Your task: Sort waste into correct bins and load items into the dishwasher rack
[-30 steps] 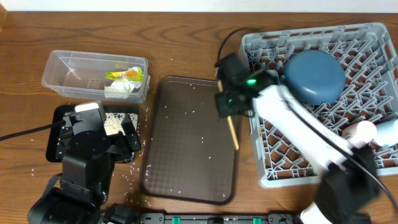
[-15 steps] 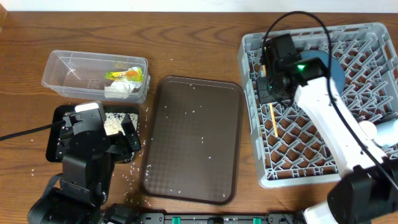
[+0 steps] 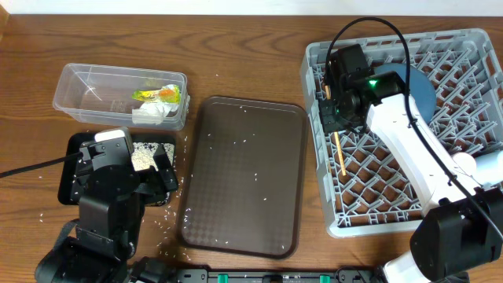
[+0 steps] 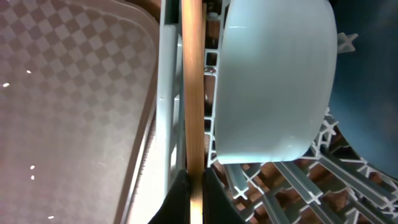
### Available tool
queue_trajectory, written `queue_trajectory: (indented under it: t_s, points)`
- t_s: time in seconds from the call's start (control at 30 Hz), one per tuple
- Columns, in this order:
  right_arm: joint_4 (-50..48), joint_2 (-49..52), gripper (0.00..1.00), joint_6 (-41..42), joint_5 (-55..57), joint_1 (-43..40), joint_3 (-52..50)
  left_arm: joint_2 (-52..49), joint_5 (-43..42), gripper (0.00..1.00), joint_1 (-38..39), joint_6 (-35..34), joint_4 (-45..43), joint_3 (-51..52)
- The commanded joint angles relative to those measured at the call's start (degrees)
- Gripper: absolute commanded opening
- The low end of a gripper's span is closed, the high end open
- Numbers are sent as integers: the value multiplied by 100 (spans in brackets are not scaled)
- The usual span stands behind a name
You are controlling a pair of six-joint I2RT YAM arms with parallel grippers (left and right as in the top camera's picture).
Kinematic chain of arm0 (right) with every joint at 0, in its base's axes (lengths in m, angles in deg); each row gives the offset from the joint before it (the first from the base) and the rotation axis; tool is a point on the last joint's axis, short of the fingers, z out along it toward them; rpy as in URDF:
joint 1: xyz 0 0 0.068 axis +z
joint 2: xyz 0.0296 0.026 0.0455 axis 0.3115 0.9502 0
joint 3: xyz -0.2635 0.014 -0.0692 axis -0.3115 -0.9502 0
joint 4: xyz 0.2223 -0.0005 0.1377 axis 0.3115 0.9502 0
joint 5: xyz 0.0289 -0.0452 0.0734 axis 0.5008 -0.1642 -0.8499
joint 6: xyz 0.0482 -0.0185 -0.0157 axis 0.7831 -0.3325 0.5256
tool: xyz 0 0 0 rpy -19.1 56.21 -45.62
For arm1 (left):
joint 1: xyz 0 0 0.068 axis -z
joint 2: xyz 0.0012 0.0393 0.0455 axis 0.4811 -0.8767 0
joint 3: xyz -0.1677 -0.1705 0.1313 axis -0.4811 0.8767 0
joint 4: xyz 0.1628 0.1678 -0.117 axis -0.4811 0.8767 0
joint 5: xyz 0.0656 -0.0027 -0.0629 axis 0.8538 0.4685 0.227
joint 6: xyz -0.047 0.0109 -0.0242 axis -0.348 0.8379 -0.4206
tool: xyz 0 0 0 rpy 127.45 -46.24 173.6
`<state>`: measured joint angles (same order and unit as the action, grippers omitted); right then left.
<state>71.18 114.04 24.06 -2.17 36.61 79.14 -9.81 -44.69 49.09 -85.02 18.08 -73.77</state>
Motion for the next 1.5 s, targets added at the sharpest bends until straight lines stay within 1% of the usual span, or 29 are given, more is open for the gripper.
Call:
queue_trajectory:
  t_s: [0.0,0.07,0.1,0.13,0.17,0.23,0.33,0.5,0.53,0.57,0.6,0.7,0.77,0.97,1.13,1.2,1.3,1.37,1.47]
  points:
    - [-90,61,1,157,-74,37,-24,-7,92,98,-28,52,0,-55]
    - [-129,61,1,223,-74,37,-24,-7,92,98,-28,52,0,-55]
    - [-140,57,7,223,-96,39,-24,-7,92,98,-28,52,0,-55]
    - [-138,44,15,219,-92,52,-22,-7,92,98,-28,52,0,-55]
    - [-109,20,29,219,-92,74,-13,-7,92,98,-28,52,0,-55]
    - [-81,-42,36,221,-94,105,2,-7,92,98,-28,52,0,-55]
    - [15,-330,40,221,-94,190,50,-7,92,98,-28,52,0,-55]
    - [184,-1399,46,219,-214,483,149,-7,92,98,-28,52,0,-55]
    - [181,-1631,51,219,-295,553,149,-7,92,98,-28,52,0,-55]
    - [177,-1891,64,219,-409,643,149,-7,92,98,-28,52,0,-55]
    - [166,-2155,99,219,-538,739,149,-7,92,98,-28,52,0,-55]
    - [136,-2802,99,221,-850,1003,149,-7,92,98,-28,52,0,-55]
    - [138,-3209,99,214,-866,1176,149,-7,92,98,-28,52,0,-55]
    - [195,-4107,99,-136,-273,1255,149,-7,92,98,-28,52,0,-55]
    - [234,-4701,99,-1327,-219,1255,146,-7,92,98,-28,52,0,-55]
    - [372,-4900,99,-1493,-212,1255,138,-7,92,98,-28,52,0,-55]
    - [549,-5300,99,-1523,-142,1224,9,-7,92,98,-28,52,0,-55]
    - [339,-5543,99,-1523,-55,1097,-216,-7,92,98,-28,52,0,-55]
    - [-280,-5956,99,-1528,0,785,-831,-7,92,98,-28,52,0,-55]
